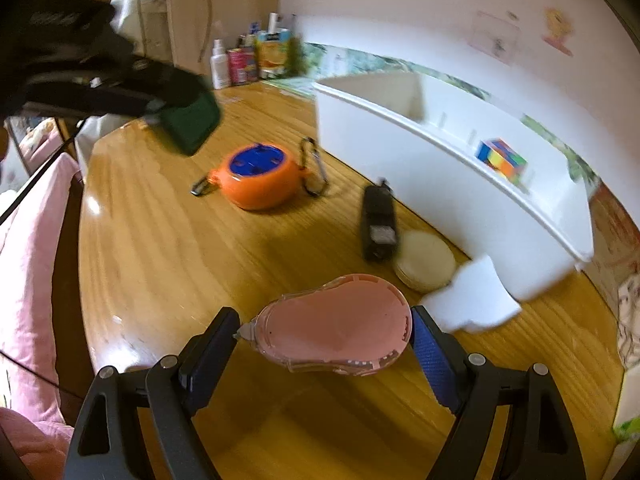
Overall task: Organize rigid objects
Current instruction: 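Carry the green box and pink case over the white bin with both tools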
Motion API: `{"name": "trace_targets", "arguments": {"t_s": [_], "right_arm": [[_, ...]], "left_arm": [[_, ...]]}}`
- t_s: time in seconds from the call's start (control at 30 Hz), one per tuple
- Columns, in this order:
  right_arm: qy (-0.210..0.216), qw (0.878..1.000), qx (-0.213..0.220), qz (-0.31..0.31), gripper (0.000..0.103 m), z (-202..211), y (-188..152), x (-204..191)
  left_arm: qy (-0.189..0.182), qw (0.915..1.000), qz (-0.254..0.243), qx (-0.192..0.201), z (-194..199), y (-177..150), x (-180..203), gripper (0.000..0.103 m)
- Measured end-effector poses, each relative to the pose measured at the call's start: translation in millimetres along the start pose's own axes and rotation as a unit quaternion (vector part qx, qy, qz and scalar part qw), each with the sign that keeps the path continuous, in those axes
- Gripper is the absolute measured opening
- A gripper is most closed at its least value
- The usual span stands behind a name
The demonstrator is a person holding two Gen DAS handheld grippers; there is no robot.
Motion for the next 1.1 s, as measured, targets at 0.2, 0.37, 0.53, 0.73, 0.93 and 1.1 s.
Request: {"name": "trace_targets", "arguments": {"t_s": [0.2,0.37,0.53,0.73,0.93,1.1], "right_arm": [[0.001,1.0,0.027,0.003,0.085,2.0,31.7,-8.6],[-0.012,0.998,0.052,-0.013,0.085,4.7,62.3,-4.0],[-0.042,0.996,0.075,-0.036,0.085,6.3,90.0,10.4],[-0.075,0.99,0.093,-0.07,0.085,5.1,114.2,33.5],[-0.108,0.983,0.104,-0.104,0.085,1.4,129.9,58.0],[-0.13,0.977,0.106,-0.128,0.085,-3.2,135.8,75.3]], "left_arm": [[-0.005,0.9996,-0.021,0.017,1.3,27.7,-6.9,0.047],[-0.014,0.9984,-0.047,0.028,-0.7,53.3,-7.7,0.047],[-0.028,0.9964,-0.072,0.035,-5.8,77.5,-3.2,0.047],[-0.054,0.9934,-0.092,0.042,-14.2,105.4,5.9,0.047],[-0.077,0.9898,-0.111,0.043,-26.1,129.6,17.1,0.047],[-0.089,0.9869,-0.13,0.038,-39.9,143.5,27.4,0.047]]}}
Point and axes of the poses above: each gripper's, at about its wrist camera, not at the fingertips, and z roughly against the way its jaws point, x to its right, y to its top, the point moved 5 cm from there along -z, roughly the way its jaws point, and after that the axes turned 1 degree about y, right-handed, at the moved point
